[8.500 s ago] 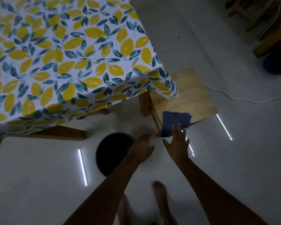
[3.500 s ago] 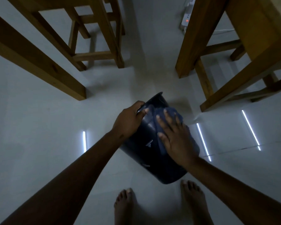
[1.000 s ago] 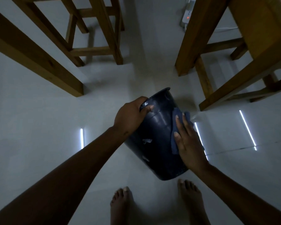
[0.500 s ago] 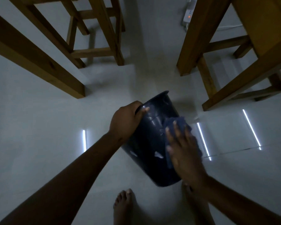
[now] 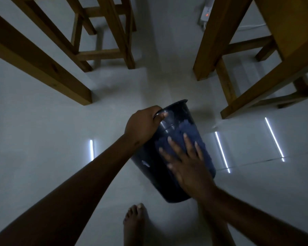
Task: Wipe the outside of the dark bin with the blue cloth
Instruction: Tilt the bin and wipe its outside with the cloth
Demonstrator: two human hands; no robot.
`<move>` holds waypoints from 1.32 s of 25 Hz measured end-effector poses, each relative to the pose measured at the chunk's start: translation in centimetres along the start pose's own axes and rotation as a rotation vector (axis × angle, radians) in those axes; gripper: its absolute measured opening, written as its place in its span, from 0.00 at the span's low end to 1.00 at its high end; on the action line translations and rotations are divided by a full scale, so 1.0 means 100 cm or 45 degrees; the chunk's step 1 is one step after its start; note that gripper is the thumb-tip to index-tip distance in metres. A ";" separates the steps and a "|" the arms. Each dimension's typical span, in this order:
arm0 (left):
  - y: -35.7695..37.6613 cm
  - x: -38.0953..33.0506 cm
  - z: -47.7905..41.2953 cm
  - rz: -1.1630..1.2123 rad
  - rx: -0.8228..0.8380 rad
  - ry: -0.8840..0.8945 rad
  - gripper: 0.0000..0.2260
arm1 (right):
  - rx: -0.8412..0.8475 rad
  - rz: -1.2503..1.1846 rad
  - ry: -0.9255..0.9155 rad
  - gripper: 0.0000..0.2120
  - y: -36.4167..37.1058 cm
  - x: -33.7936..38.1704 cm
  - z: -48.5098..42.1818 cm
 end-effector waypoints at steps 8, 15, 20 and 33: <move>0.009 0.025 0.026 0.306 0.118 0.000 0.08 | -0.068 -0.192 0.340 0.25 -0.010 -0.046 0.014; 0.007 0.009 0.003 0.276 0.089 0.013 0.10 | -0.130 -0.354 0.418 0.26 -0.036 -0.086 -0.016; 0.012 0.001 0.002 0.183 0.117 0.037 0.13 | -0.036 0.007 0.105 0.29 -0.011 -0.019 0.003; 0.017 0.024 0.023 0.450 0.274 -0.027 0.10 | -0.085 -0.122 0.250 0.25 -0.034 -0.053 -0.021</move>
Point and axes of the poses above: each hand's wrist, its own z-axis away from the middle knuckle, its own y-axis out of the palm, x = y × z, the point moved 9 cm from there along -z, towards the middle knuckle, and after that the axes turned 10 degrees about x, right-handed, at the moved point
